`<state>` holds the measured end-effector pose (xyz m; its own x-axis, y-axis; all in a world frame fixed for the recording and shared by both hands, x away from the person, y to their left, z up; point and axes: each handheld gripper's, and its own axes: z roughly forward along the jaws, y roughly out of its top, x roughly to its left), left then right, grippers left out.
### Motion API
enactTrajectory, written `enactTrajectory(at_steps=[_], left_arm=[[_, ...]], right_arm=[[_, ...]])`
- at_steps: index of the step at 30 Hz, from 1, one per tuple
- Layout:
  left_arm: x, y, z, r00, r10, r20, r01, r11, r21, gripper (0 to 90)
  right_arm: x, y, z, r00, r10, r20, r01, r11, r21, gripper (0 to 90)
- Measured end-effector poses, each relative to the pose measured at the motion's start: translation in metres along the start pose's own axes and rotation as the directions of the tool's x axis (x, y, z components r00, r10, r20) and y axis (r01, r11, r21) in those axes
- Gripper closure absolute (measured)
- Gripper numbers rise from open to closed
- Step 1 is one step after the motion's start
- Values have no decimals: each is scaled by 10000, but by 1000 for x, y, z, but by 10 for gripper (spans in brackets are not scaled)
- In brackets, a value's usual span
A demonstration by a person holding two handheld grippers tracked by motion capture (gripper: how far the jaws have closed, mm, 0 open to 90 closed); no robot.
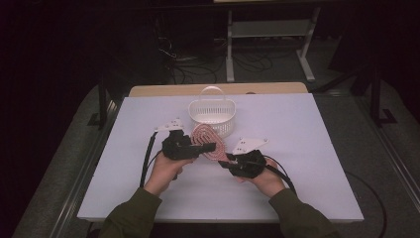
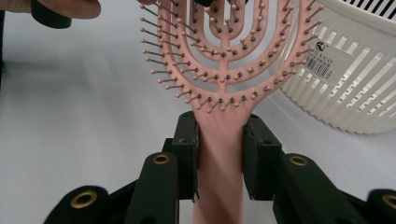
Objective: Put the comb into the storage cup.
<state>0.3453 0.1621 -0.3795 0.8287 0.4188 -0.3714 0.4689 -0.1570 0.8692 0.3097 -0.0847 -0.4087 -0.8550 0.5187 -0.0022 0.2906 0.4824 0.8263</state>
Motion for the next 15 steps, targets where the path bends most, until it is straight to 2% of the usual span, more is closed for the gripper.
enactTrajectory(at_steps=[6,15], left_arm=[[-3,1,-1,9997,212,109,-211,9997,-91,617],[-5,2,-2,9991,228,362,-218,9993,-288,632]], right_arm=[[1,1,2,10000,-69,-45,69,10000,2,688],[1,2,1,10000,-74,-46,73,9999,-72,689]])
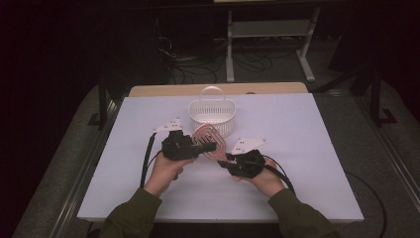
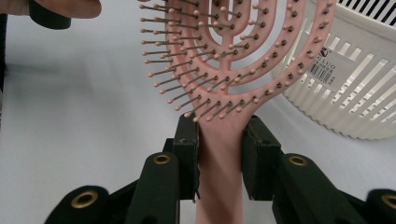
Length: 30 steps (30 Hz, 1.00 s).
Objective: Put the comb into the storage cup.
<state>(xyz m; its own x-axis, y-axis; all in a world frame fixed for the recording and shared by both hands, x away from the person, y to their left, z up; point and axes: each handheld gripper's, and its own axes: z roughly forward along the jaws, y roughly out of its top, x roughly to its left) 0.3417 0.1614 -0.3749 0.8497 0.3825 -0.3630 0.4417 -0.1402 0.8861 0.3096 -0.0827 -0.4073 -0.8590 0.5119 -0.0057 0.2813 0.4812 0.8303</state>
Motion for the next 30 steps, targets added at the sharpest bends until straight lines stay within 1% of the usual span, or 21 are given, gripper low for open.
enactTrajectory(at_steps=[4,14,15,18,19,21,22,23,24,27,28,29,30], left_arm=[[-2,1,-1,9999,152,-2,-152,9999,-47,636],[-6,3,-3,9997,219,-81,-221,9993,-285,637],[-6,4,-4,9996,245,-138,-250,9991,-332,638],[-5,4,-6,9993,252,-264,-262,9989,-385,638],[-4,4,-7,9992,236,-307,-249,9989,-407,638],[-3,5,-10,9991,201,-367,-219,9986,-483,638],[-3,5,-10,9991,201,-367,-219,9986,-483,638],[-2,5,-11,9991,190,-369,-209,9984,-524,638],[-2,6,-12,9991,176,-391,-198,9982,-566,638],[0,6,-16,9987,178,-481,-208,9978,-631,638],[2,7,-19,9985,146,-531,-184,9973,-708,638],[2,7,-19,9985,146,-531,-184,9973,-708,638],[3,7,-21,9985,116,-544,-157,9970,-754,638]], right_arm=[[0,1,0,10000,54,0,-54,10000,-21,687],[0,3,-2,10000,26,20,-25,9998,-221,680],[0,3,-3,9999,119,0,-119,9995,-300,654],[0,3,-3,9997,226,17,-225,9992,-345,621],[0,3,-4,9995,319,-11,-319,9986,-412,574],[-1,3,-4,9991,419,36,-417,9982,-425,514],[-1,3,-4,9991,419,36,-417,9982,-425,514],[-2,3,-3,9983,571,114,-566,9977,-384,459],[-2,3,-3,9983,571,114,-566,9977,-384,459],[-4,2,-4,9974,713,141,-709,9971,-292,397],[-5,2,-4,9973,729,113,-727,9971,-227,354],[-5,2,-4,9973,729,113,-727,9971,-227,354],[-6,2,-4,9966,822,69,-821,9966,-116,333]])
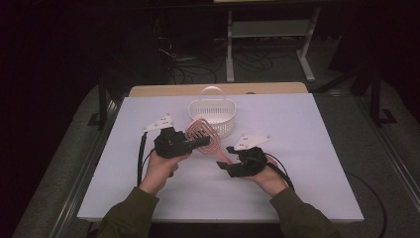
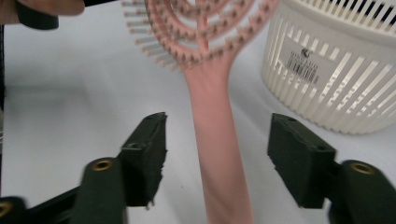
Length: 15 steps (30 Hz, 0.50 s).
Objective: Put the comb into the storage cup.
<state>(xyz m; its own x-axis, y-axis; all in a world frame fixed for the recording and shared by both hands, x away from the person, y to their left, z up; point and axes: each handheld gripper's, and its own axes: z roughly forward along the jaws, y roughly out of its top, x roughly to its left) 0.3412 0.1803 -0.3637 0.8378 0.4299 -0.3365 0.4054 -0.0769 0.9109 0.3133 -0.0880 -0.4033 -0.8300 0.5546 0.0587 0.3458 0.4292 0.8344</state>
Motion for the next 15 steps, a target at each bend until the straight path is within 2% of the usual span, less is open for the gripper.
enactTrajectory(at_steps=[7,10,11,14,15], left_arm=[[4,3,-9,9999,-64,-150,61,9997,-223,638],[6,3,-12,9998,-58,-199,52,9996,-285,638],[7,4,-13,9998,-73,-210,67,9995,-320,638],[7,4,-14,9997,-92,-229,84,9993,-355,638],[8,5,-16,9997,-77,-236,68,9992,-384,638]], right_arm=[[-6,-2,-3,9995,295,138,-299,9992,259,229],[-10,-5,-4,9982,567,186,-574,9977,373,162],[-11,-6,-4,9979,558,332,-570,9977,362,134],[-12,-8,-6,9970,683,362,-694,9971,316,117],[-13,-9,-7,9957,823,427,-837,9960,322,75]])
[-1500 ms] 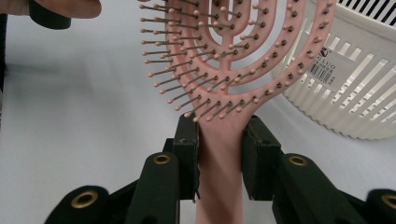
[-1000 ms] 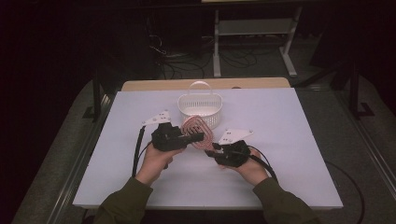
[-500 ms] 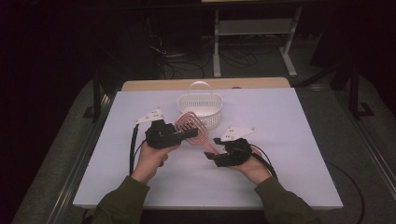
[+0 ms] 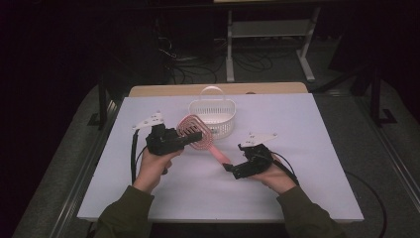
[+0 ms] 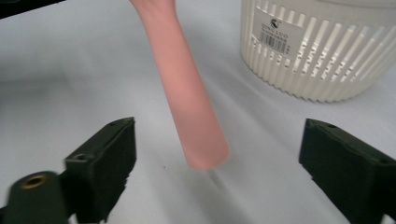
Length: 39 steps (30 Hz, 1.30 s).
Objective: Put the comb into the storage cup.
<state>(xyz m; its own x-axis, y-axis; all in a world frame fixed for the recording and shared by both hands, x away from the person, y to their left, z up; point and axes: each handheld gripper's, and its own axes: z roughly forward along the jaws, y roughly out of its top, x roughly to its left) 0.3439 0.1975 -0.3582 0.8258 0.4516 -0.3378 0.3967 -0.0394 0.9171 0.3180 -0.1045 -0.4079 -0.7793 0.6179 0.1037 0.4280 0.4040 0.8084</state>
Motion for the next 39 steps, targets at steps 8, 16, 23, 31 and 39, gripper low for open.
enactTrajectory(at_steps=[8,16,23,31,39], left_arm=[[1,2,-5,10000,-22,-61,21,9999,-141,638],[2,3,-8,9999,-54,-106,51,9997,-230,638],[2,3,-10,9999,-15,-144,11,9997,-259,638],[2,3,-9,10000,-4,-83,2,9996,-273,638],[2,3,-10,10000,-21,-81,19,9995,-310,639]], right_arm=[[-8,-11,-9,9979,374,534,-375,9993,7,0],[-15,-25,-21,9948,709,734,-705,9975,-79,0],[-19,-45,-33,9909,1013,892,-1004,9948,-146,0],[-21,-65,-44,9890,1094,996,-1090,9940,-99,0],[-22,-74,-49,9882,1171,988,-1165,9931,-121,0]])
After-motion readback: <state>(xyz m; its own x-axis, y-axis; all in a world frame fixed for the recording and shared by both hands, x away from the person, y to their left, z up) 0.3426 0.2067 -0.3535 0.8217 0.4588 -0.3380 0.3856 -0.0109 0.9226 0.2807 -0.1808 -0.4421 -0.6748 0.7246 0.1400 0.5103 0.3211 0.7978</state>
